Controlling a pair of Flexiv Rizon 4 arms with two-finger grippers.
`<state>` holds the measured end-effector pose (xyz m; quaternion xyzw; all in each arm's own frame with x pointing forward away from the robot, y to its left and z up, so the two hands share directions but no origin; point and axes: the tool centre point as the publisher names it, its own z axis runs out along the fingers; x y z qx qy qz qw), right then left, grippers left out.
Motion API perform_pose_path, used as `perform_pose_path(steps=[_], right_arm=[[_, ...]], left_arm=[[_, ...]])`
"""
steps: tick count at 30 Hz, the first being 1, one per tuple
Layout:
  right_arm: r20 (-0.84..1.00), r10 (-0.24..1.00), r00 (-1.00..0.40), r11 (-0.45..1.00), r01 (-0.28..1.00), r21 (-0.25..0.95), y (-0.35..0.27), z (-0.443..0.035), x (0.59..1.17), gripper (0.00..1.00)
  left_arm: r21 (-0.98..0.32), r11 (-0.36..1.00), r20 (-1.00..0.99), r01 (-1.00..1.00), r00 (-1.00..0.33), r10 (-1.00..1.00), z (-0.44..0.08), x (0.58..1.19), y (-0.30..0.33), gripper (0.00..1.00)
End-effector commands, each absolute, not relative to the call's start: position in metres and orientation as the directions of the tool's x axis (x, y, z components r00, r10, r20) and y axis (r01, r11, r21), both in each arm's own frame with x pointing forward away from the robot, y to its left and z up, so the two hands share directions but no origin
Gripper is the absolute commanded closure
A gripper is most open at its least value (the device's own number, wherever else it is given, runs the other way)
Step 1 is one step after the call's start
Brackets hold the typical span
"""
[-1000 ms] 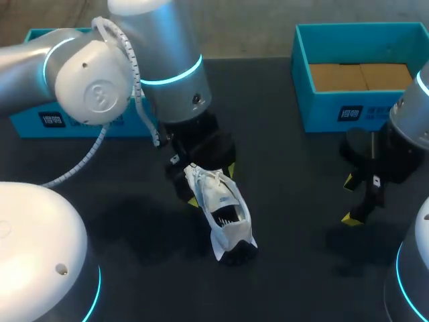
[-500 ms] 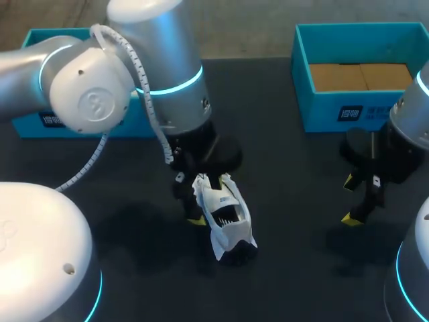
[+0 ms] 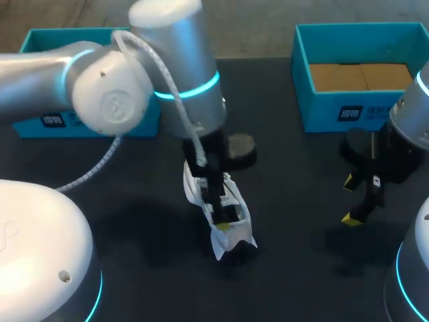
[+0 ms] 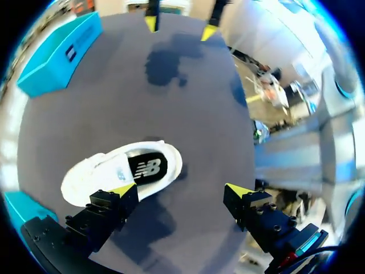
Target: Take the shoe out of the shoebox, open the shoe tongue, remove and reinsert the insole, then place the shoe into the shoebox
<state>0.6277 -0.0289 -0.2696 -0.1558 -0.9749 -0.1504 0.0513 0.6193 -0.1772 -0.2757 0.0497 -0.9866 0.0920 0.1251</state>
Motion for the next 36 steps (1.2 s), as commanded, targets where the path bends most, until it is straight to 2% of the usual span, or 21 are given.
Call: perform_pose_path(steps=[1,7,21,36], right_arm=[[0.144,0.290,-0.946,0.906,0.320,0.277,-0.029,-0.270,0.626,0.00],[0.144,0.290,-0.946,0.906,0.320,0.277,-0.029,-0.270,0.626,0.00],[0.144,0.290,-0.946,0.906,0.320,0.277,-0.029,-0.270,0.626,0.00],[0.144,0.290,-0.946,0.906,0.320,0.277,-0.029,-0.270,0.626,0.00]], left_arm=[[-0.124,0.965,0.217,-0.230,-0.956,-0.200,-0.290,0.605,-0.196,0.00],[-0.105,0.950,0.157,-0.293,-0.949,-0.275,-0.303,0.601,-0.201,0.00],[-0.039,0.946,0.215,-0.321,-0.928,-0.306,-0.333,0.615,-0.212,0.00],[0.010,0.949,0.218,-0.314,-0.926,-0.308,-0.368,0.601,-0.208,0.00]])
